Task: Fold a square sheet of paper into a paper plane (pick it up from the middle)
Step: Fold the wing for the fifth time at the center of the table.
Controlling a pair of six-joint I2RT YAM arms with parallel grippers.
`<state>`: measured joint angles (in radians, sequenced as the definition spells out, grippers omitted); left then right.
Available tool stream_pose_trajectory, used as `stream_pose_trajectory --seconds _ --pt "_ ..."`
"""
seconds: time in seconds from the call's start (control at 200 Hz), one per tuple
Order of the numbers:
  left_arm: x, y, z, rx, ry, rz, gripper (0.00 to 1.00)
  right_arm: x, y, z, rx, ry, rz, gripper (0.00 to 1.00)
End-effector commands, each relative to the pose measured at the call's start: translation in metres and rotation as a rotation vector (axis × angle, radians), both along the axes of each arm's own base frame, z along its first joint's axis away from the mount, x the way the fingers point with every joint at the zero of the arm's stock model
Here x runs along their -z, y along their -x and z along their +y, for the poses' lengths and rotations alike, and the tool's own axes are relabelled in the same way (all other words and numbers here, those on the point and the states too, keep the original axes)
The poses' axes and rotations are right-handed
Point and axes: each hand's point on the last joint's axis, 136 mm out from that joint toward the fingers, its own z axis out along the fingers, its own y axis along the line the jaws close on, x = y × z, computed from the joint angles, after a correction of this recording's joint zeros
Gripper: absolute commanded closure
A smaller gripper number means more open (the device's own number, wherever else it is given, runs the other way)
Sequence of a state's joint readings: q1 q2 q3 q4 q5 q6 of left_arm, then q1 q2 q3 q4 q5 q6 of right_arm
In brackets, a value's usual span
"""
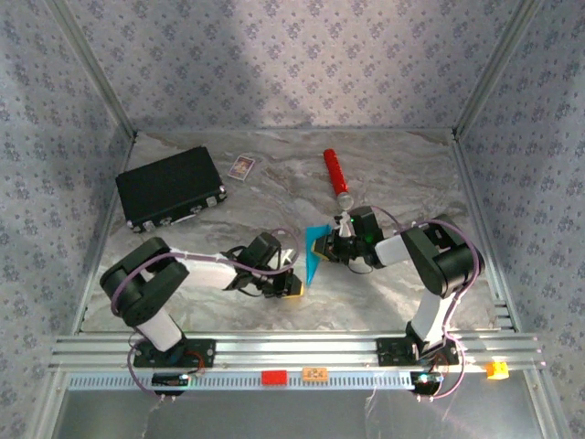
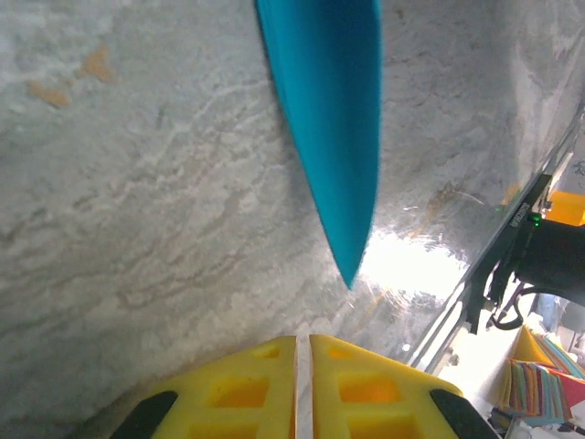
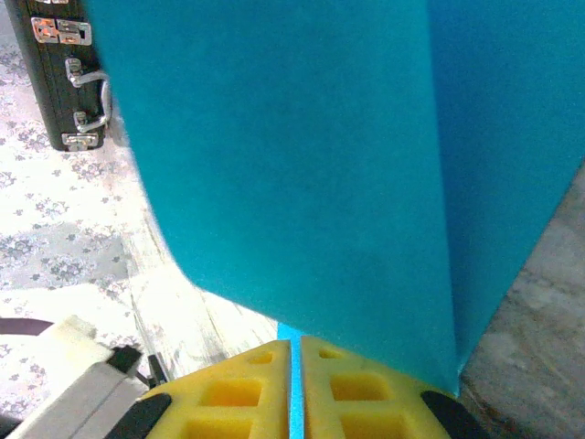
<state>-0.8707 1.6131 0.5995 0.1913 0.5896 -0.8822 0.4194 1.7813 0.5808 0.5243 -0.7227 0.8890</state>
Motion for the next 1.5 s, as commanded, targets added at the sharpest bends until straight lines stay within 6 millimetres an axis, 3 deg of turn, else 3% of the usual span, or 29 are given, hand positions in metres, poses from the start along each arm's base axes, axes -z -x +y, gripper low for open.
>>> stream_pose_trajectory --seconds 0.0,0.22,0.445,0.745,1.084,1.494 --pt "-0.021 -0.012 -0.003 -0.007 0.021 -0.064 0.90 0.040 0.010 -0.019 0.059 0.139 0.098 0.86" --pt "-0.057 -0.042 -0.029 -0.038 0.107 -0.134 0.93 0.041 0.011 -0.019 0.057 0.139 0.098 0.86" --pt "-0.058 -0.062 -0.050 -0.032 0.140 -0.132 0.94 0.041 0.011 -0.019 0.058 0.138 0.099 0.86" --pt "-0.043 -0.077 -0.069 -0.031 0.137 -0.107 0.95 0.041 0.011 -0.018 0.057 0.137 0.100 0.86" --pt "-0.012 -0.080 -0.068 -0.030 0.060 -0.079 0.94 0.041 0.012 -0.018 0.057 0.138 0.102 0.85" --pt "0.023 -0.053 -0.049 -0.020 -0.014 -0.020 0.95 0.045 0.012 -0.020 0.062 0.147 0.111 0.85"
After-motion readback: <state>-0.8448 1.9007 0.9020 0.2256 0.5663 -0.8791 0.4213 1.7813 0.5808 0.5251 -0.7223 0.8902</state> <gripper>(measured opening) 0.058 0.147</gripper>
